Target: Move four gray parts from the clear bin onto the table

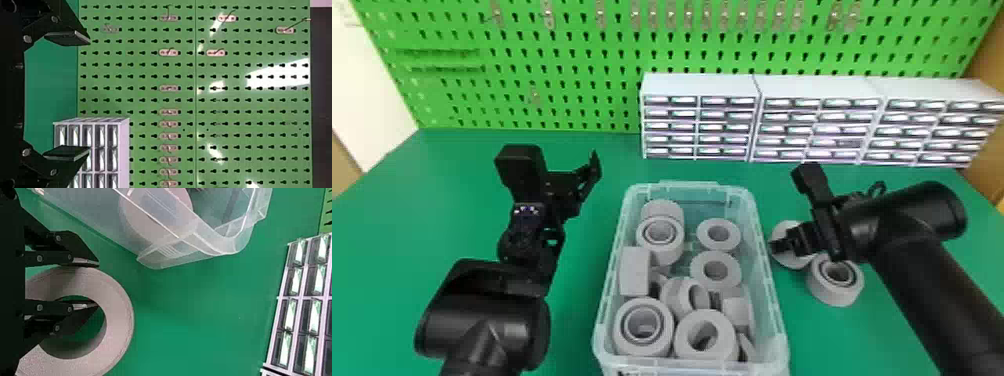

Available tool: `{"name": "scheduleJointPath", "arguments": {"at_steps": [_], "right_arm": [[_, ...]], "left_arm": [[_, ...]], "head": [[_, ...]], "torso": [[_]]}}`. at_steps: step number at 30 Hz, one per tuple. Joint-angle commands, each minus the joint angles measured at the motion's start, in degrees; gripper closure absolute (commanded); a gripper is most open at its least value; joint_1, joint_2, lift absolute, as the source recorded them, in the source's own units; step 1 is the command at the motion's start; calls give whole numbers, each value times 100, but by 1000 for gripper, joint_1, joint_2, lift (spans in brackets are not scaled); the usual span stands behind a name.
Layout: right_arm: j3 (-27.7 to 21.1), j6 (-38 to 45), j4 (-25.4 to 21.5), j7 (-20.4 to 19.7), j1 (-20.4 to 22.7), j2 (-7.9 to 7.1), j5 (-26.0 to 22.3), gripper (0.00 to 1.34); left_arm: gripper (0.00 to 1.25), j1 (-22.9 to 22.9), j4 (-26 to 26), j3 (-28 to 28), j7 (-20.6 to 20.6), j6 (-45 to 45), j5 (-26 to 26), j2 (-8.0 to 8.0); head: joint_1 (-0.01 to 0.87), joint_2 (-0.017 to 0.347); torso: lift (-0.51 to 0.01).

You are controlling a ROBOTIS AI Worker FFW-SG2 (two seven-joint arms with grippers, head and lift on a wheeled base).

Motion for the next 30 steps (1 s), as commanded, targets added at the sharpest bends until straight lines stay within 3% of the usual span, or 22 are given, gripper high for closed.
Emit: {"name": "scheduleJointPath", "arguments": {"at_steps": [1, 17, 21, 27, 30], "right_arm": [[-4, 13, 58, 0, 1, 5, -32, 1042], [23, 128, 243, 0, 28, -4, -94, 1009], [23, 216, 260, 0, 19, -4, -94, 831], [-39, 295, 260, 0, 19, -13, -94, 407], [-91, 312, 252, 0, 19, -13, -111, 315]], "left_arm": [[291, 0, 0, 7, 1, -1, 0, 0], [291, 18, 44, 7, 1, -1, 53, 0], [291, 26, 44, 16, 1, -1, 53, 9], [291, 44, 44, 25, 1, -1, 53, 0], [291, 62, 44, 34, 1, -1, 44, 0]], "head": [[693, 72], [693, 72], [693, 72], [693, 72], [693, 72]], "torso": [[-52], [-52], [-52], [-52], [-52]]}}
